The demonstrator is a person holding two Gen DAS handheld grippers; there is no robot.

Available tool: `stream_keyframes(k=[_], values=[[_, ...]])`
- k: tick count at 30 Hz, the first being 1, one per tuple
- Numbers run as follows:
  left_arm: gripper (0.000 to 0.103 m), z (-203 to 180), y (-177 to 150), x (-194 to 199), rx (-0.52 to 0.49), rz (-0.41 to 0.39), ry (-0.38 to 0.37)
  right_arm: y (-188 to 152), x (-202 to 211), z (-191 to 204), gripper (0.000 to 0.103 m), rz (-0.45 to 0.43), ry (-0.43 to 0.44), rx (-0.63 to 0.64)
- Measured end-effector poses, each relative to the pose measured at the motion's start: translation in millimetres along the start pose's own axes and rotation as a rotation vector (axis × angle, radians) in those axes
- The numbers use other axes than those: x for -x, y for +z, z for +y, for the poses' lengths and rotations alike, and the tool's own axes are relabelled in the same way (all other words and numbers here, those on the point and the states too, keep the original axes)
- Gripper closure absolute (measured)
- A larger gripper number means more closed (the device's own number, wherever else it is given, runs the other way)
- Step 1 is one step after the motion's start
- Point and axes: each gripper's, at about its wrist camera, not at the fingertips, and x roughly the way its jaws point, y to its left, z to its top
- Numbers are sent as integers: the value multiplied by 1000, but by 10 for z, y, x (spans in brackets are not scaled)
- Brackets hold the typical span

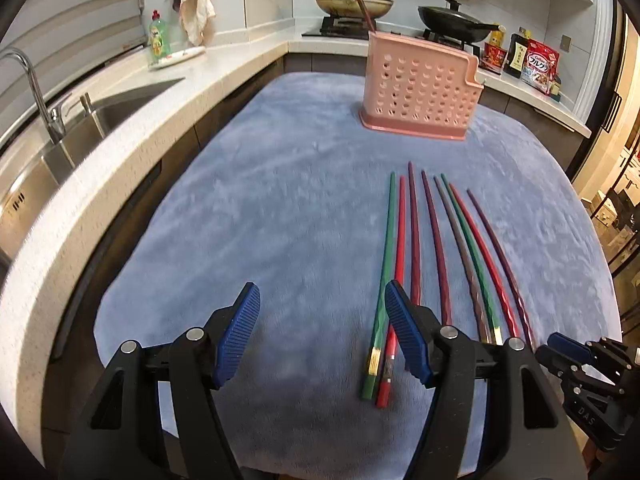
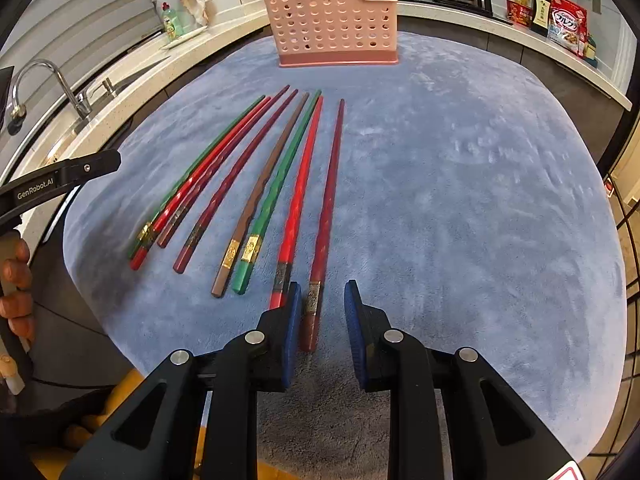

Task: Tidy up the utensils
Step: 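Grasp a dark red chopstick with the right tool while the left tool grasps a green chopstick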

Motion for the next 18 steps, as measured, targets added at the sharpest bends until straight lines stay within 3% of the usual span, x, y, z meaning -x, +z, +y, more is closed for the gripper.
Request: stream_keyframes(k=[10, 18], values=[[41, -1, -136, -86, 5, 40, -26, -29, -103, -3, 81, 26, -6, -3], [41, -53, -233, -176, -17, 73, -28, -45, -101, -24, 91, 19, -28, -8]])
